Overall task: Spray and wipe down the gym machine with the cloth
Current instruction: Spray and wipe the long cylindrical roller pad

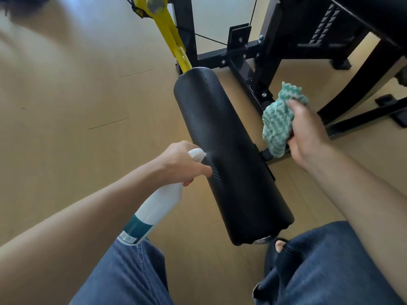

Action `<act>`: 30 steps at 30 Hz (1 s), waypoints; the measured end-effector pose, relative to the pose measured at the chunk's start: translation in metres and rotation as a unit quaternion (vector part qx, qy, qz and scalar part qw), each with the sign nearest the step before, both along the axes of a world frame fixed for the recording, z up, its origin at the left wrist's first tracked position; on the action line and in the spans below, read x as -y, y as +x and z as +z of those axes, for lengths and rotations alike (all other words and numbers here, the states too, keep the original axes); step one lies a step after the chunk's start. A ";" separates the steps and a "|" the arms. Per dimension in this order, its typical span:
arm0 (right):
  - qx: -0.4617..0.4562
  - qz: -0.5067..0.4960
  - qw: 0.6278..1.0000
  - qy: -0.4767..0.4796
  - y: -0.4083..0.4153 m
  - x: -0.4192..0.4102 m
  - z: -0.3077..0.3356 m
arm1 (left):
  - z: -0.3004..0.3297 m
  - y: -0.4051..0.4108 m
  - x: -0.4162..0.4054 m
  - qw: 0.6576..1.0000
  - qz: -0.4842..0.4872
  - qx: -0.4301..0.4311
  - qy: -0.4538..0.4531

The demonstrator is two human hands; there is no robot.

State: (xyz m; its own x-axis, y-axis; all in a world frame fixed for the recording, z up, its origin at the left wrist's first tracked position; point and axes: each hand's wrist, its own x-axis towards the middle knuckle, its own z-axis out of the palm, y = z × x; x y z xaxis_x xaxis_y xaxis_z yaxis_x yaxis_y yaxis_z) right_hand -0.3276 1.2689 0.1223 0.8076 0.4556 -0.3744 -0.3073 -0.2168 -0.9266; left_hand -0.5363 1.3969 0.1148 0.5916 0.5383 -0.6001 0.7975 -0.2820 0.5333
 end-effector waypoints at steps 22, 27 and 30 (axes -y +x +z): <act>0.496 0.327 0.761 -0.262 -0.072 0.033 0.003 | -0.010 -0.012 -0.018 0.967 0.148 0.180 -0.106; 0.482 0.475 0.650 -0.345 -0.097 0.052 -0.038 | -0.026 -0.010 -0.018 0.935 0.262 0.210 -0.116; 0.490 0.460 0.659 -0.339 -0.096 0.043 -0.037 | -0.036 -0.012 -0.010 0.929 0.283 0.222 -0.083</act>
